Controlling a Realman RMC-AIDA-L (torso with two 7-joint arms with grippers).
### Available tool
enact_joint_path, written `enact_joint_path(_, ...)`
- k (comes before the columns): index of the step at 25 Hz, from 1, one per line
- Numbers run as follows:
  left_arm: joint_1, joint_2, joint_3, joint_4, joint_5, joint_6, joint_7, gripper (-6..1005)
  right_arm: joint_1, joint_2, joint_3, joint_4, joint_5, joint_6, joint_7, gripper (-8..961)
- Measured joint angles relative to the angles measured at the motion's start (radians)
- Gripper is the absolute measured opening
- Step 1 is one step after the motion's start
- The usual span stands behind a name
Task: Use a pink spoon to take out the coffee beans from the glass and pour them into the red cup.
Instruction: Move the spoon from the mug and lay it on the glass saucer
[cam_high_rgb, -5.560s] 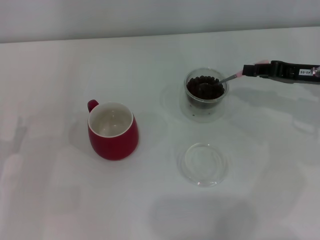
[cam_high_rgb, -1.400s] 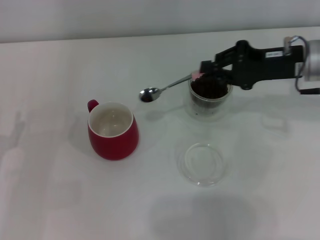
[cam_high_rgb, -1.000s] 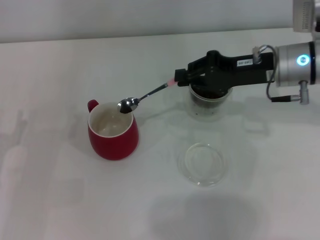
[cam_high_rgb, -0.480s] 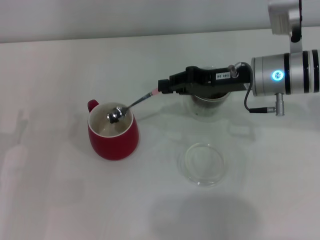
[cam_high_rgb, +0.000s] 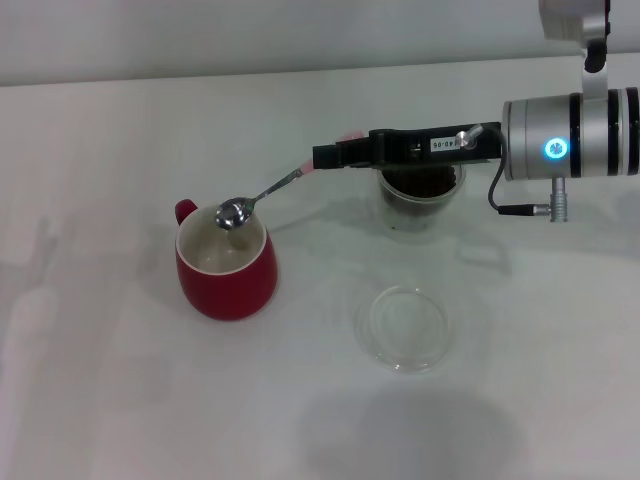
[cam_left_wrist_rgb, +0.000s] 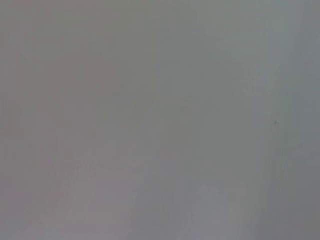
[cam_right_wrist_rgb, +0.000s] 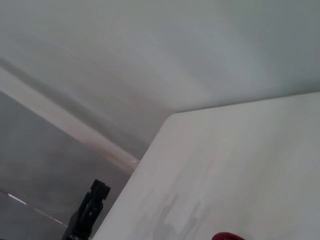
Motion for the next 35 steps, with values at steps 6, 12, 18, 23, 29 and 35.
enact_joint_path(6, -0.004, 0.000, 0.000, 0.000, -0.010, 0.000, 0.000, 892, -0.012, 0.002, 0.001, -0.008, 0.038, -0.006, -0.101, 137)
enact_joint_path(12, -0.005, 0.000, 0.000, -0.001, -0.012, 0.000, 0.000, 892, -0.069, -0.019, 0.093, -0.040, 0.066, -0.107, -0.111, 137)
enact_joint_path(18, -0.006, 0.000, 0.000, -0.002, -0.015, -0.001, 0.000, 892, -0.175, -0.034, 0.313, -0.029, 0.067, -0.314, -0.137, 137)
enact_joint_path(23, -0.006, -0.001, 0.000, -0.001, -0.025, -0.003, -0.001, 892, -0.264, -0.041, 0.415, -0.012, 0.071, -0.414, -0.196, 137)
enact_joint_path(29, -0.004, -0.002, 0.000, 0.005, -0.025, -0.003, 0.000, 892, -0.338, -0.089, 0.517, 0.103, 0.064, -0.491, -0.278, 137)
enact_joint_path(35, -0.006, 0.000, 0.000, 0.000, -0.025, -0.001, -0.003, 891, -0.346, -0.123, 0.495, 0.105, -0.061, -0.510, -0.280, 137)
